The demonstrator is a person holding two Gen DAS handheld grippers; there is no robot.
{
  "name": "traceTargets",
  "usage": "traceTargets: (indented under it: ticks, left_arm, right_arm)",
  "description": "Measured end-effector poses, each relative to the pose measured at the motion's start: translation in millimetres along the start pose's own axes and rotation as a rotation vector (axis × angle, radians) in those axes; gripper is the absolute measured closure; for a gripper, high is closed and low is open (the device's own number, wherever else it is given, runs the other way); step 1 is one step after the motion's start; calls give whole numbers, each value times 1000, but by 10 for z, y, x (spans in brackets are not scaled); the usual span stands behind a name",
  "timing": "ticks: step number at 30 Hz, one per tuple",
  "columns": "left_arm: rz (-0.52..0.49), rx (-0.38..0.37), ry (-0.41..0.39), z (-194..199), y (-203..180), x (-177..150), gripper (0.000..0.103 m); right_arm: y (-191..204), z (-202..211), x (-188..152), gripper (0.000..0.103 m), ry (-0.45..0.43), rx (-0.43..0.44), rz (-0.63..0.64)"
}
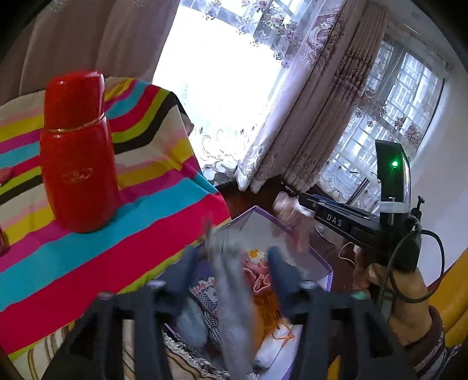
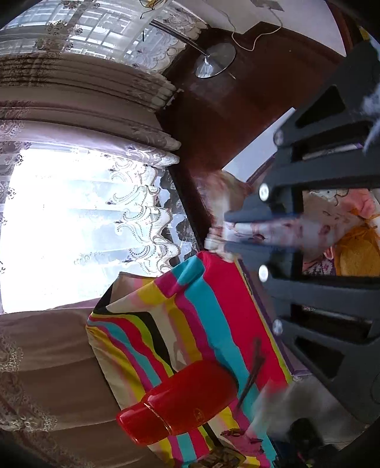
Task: Organize soft objects
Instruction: 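Open the left tool over the white box while the right tool releases the floral cloth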
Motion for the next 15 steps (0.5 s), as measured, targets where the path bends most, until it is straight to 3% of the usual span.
traceTargets:
  ticks: [3,15]
  left_arm:
    - [2,10,4,-17,26,-5,46]
    - [48,52,-28,216,278,3,46]
  right_arm:
    - [9,21,10,52,-13,1,-7]
    - [210,128,11,46,-10,31,27]
Point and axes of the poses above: each gripper's, at about its wrist camera, not at the fingertips, and z roughly against the way its jaws point, y to its left, x to its top, the point moved 5 cm from there along -z, roughly the way its jaws point, and after that the axes turned 7 degrees about -y, right-handed, at the moved point
